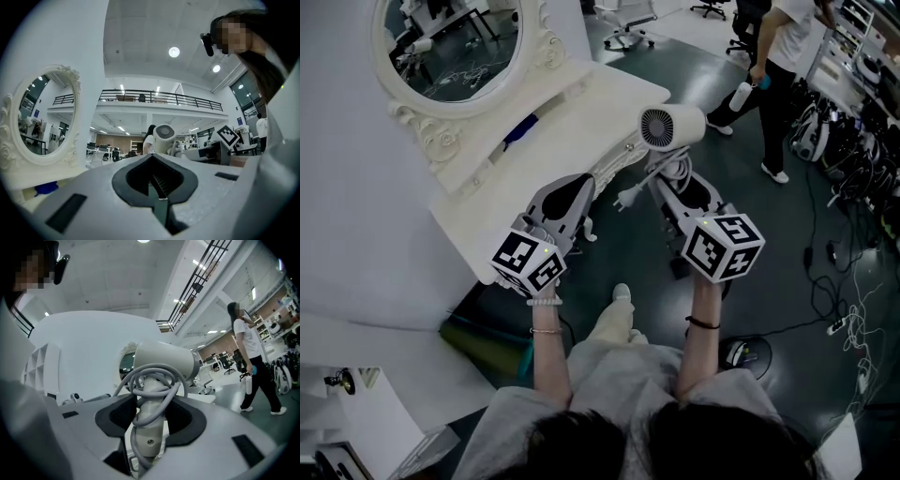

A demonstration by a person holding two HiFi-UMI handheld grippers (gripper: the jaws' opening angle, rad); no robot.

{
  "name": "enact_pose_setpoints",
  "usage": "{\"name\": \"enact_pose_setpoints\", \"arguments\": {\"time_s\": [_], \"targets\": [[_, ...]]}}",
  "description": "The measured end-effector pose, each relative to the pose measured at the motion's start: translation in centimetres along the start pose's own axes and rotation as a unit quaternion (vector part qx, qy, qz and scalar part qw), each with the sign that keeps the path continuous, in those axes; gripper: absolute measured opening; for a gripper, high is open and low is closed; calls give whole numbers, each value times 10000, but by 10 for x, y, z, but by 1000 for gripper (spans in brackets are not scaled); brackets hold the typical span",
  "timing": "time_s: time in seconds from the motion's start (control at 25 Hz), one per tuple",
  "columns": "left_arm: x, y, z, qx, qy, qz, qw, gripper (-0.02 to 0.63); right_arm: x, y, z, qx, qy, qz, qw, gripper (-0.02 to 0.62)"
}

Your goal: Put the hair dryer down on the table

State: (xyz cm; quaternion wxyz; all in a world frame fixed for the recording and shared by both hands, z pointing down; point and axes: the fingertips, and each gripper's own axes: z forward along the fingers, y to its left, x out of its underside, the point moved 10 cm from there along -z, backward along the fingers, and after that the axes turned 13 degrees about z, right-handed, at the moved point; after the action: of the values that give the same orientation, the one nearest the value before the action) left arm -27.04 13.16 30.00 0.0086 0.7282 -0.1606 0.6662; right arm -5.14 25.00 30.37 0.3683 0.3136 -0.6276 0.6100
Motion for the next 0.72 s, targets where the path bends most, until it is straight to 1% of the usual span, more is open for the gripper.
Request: {"name": "enact_pose_setpoints", "arguments": {"time_s": [0.28,0.52,0.72], "targets": [[20,16,34,106,-79,-151,9998,5,-9,-23,23,71,57,-58,9999,184],[33,45,62,143,-158,-236,9995,5,-17,-44,56,106,100,86,9999,184],[44,68,84,159,-174,-309,9992,5,-24,-59,86,110,195,88,9997,184]]}}
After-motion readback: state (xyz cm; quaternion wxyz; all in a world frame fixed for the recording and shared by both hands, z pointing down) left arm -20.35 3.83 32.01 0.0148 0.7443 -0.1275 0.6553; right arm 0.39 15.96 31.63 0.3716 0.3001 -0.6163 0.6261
